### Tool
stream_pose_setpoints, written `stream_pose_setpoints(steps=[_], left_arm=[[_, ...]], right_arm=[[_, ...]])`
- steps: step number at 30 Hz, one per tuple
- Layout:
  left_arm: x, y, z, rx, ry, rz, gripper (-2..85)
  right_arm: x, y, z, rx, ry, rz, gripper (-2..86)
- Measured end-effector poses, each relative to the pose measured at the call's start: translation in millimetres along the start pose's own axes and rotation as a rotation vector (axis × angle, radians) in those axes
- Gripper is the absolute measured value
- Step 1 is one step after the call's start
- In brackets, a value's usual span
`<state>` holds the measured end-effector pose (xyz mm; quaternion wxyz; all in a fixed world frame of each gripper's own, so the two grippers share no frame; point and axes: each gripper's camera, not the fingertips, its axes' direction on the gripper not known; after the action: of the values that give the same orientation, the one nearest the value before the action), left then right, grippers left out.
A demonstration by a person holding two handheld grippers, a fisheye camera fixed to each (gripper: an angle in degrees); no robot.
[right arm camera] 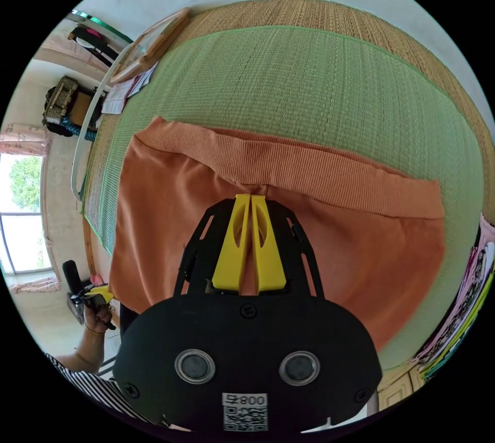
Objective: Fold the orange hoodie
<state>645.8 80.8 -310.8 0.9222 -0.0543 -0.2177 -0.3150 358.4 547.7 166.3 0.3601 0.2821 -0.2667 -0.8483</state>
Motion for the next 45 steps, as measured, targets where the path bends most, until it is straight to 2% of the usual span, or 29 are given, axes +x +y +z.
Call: stream_pose_setpoints(steps=[8,13,18,25,40,45], left_arm=[[44,-14,-6,0.0,0.037,0.077,3.3],[81,-26,-4,-0.013,0.041,0.155,3.3],[120,-38,4,-0.033,0.043,0.218,3.2],[175,-54,20,-0.079,0.025,0.293,2.8],[292,-81,51,-0.145,-0.05,0.4,3.1],[324,-88,50,-0.139,-0.05,0.393,3.1]], right_arm=[[-3,-2,-19,0.02,-0.02,-0.043,0.4],[-38,5,-54,0.057,-0.207,-0.173,2.0],[-98,-4,-61,0.03,-0.28,-0.295,6.0],[-162,-31,-27,-0.145,-0.276,-0.369,8.4],[-210,-29,-14,-0.225,-0.004,-0.427,11.0],[-206,-22,-13,-0.243,-0.038,-0.418,12.7]])
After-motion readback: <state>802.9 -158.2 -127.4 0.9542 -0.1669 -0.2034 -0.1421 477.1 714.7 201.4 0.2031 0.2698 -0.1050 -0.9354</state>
